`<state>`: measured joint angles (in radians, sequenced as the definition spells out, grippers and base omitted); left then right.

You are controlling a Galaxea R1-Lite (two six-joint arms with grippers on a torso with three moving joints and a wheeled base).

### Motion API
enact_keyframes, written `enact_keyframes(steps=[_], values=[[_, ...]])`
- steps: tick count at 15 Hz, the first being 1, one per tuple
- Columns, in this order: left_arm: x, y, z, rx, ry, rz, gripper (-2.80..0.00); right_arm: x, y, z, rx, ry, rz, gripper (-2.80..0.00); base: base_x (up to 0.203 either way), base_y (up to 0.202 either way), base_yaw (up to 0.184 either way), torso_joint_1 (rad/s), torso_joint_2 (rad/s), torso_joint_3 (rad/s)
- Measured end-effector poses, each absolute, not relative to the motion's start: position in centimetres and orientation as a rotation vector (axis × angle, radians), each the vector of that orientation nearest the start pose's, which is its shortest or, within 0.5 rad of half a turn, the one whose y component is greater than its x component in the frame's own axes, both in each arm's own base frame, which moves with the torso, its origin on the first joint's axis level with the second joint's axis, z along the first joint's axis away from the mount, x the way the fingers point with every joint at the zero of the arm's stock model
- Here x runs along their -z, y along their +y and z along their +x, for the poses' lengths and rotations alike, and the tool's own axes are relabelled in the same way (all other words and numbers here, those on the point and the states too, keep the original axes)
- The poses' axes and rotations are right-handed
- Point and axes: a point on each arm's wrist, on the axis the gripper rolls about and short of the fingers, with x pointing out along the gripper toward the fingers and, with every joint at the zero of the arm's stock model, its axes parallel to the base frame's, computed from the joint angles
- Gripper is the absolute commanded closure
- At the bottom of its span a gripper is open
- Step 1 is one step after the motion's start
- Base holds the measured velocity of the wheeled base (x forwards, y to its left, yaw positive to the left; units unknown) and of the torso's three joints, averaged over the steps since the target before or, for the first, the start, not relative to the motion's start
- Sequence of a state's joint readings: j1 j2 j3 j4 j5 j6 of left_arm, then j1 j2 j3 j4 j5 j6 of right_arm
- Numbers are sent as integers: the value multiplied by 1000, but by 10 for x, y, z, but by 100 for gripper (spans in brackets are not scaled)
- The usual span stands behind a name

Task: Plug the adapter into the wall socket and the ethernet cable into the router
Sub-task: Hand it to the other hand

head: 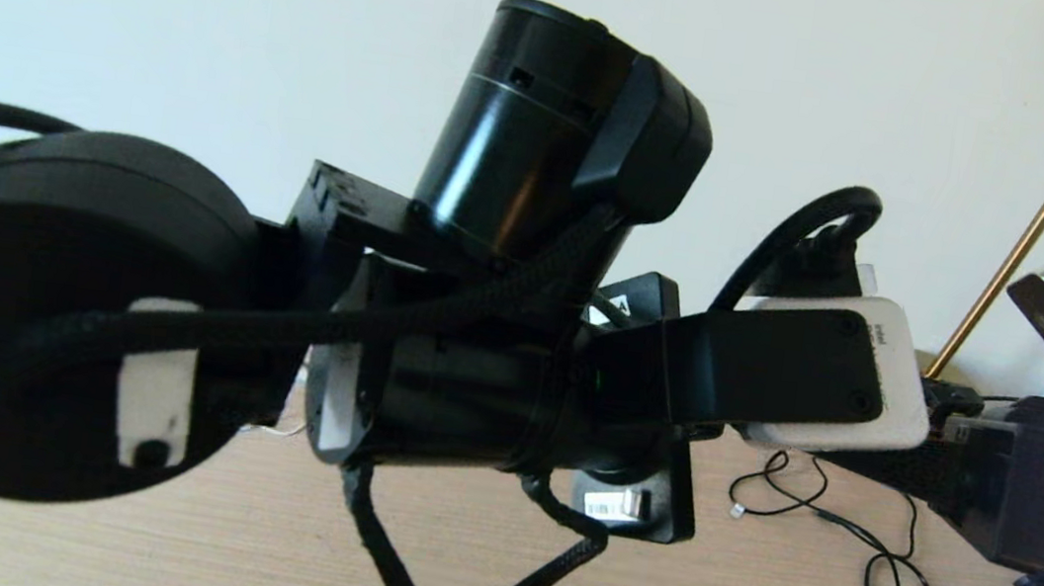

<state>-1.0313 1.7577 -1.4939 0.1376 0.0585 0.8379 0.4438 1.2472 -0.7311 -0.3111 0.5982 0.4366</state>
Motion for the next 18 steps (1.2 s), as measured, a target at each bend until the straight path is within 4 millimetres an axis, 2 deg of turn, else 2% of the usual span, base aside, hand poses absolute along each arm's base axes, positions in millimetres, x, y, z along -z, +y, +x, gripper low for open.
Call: enact_keyframes(steps=[8,9,10,18], values=[[-282,-293,165,1087,-83,979,0,-247,95,164,-991,438,428,-280,0,0,0,0,0,0],[-282,-293,165,1089,-84,979,0,-248,95,164,-993,438,430,-64,0,0,0,0,0,0],[-281,-294,164,1090,-84,980,0,-248,96,165,-996,430,430,0,0,0,0,0,0,0],[-279,-296,165,1093,-79,984,0,-247,98,165,-1003,449,458,0,0,0,0,0,0,0]])
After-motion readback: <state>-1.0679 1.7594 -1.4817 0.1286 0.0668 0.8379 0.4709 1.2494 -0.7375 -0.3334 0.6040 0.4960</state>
